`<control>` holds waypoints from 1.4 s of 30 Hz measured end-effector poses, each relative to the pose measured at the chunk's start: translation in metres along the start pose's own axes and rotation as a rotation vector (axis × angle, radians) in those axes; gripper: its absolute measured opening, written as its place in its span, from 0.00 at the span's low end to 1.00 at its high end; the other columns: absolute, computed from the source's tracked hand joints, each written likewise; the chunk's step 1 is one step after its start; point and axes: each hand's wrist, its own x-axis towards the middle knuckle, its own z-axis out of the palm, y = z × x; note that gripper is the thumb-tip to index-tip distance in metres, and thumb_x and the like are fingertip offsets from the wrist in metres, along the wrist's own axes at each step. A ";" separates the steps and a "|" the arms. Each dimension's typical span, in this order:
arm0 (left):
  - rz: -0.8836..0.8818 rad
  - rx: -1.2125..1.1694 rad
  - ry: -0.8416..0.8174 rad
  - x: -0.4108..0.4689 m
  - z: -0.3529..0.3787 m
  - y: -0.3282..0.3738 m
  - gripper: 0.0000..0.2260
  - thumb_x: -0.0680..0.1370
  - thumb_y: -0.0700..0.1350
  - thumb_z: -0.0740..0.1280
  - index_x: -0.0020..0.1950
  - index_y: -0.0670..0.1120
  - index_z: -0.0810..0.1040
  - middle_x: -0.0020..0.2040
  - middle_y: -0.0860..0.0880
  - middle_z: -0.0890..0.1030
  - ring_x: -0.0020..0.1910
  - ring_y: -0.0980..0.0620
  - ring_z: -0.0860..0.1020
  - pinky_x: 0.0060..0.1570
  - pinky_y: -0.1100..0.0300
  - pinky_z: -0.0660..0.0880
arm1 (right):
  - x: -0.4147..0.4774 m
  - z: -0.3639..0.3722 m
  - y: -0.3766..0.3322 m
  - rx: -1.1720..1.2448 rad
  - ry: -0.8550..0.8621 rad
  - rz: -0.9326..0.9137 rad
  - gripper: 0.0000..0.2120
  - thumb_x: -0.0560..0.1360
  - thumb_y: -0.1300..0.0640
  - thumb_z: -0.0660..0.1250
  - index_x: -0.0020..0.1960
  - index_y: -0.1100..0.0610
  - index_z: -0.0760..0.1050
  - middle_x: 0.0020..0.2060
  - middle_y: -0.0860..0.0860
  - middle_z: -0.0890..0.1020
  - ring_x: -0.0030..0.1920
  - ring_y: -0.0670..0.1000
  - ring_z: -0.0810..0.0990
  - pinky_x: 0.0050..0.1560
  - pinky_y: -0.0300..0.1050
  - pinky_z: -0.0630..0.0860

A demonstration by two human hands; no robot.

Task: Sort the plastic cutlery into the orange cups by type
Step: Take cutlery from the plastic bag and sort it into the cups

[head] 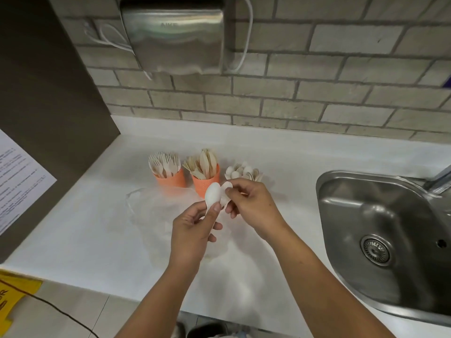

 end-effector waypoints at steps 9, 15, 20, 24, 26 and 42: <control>-0.104 -0.030 0.071 0.003 -0.007 -0.005 0.08 0.85 0.47 0.66 0.55 0.49 0.86 0.51 0.49 0.86 0.33 0.53 0.73 0.29 0.59 0.67 | 0.022 -0.038 -0.016 -0.327 0.516 -0.583 0.09 0.80 0.66 0.66 0.56 0.56 0.79 0.39 0.47 0.80 0.38 0.48 0.80 0.41 0.43 0.78; -0.154 -0.090 0.050 0.008 -0.013 -0.005 0.12 0.85 0.43 0.63 0.55 0.49 0.87 0.46 0.48 0.79 0.32 0.52 0.72 0.28 0.61 0.65 | 0.050 -0.050 0.013 -0.628 0.478 -0.733 0.07 0.80 0.67 0.64 0.53 0.60 0.80 0.41 0.53 0.79 0.38 0.52 0.76 0.40 0.49 0.76; -0.099 -0.034 0.028 0.017 -0.016 -0.001 0.08 0.84 0.43 0.67 0.58 0.47 0.86 0.47 0.48 0.81 0.34 0.53 0.77 0.31 0.60 0.72 | 0.063 -0.045 0.047 -0.879 0.413 -0.683 0.04 0.77 0.61 0.69 0.48 0.56 0.83 0.41 0.51 0.83 0.43 0.56 0.77 0.41 0.53 0.76; -0.060 -0.012 0.042 0.023 -0.018 0.004 0.08 0.83 0.44 0.69 0.59 0.47 0.86 0.47 0.50 0.85 0.37 0.54 0.82 0.36 0.63 0.79 | 0.063 -0.040 0.057 -1.059 0.403 -0.584 0.14 0.77 0.50 0.62 0.44 0.52 0.86 0.49 0.50 0.82 0.52 0.57 0.70 0.44 0.56 0.75; -0.046 -0.023 0.036 0.026 -0.018 0.006 0.07 0.82 0.44 0.71 0.57 0.48 0.87 0.48 0.50 0.85 0.37 0.54 0.83 0.38 0.62 0.80 | 0.059 -0.037 0.049 -1.035 0.430 -0.591 0.14 0.77 0.50 0.62 0.47 0.51 0.86 0.53 0.51 0.80 0.53 0.56 0.70 0.47 0.53 0.74; 0.046 0.020 -0.077 0.040 -0.014 0.010 0.09 0.78 0.36 0.74 0.54 0.47 0.86 0.42 0.54 0.85 0.40 0.54 0.83 0.43 0.60 0.82 | 0.025 0.002 -0.011 -0.020 0.385 -0.241 0.11 0.79 0.65 0.67 0.53 0.50 0.80 0.31 0.43 0.79 0.31 0.51 0.85 0.33 0.48 0.81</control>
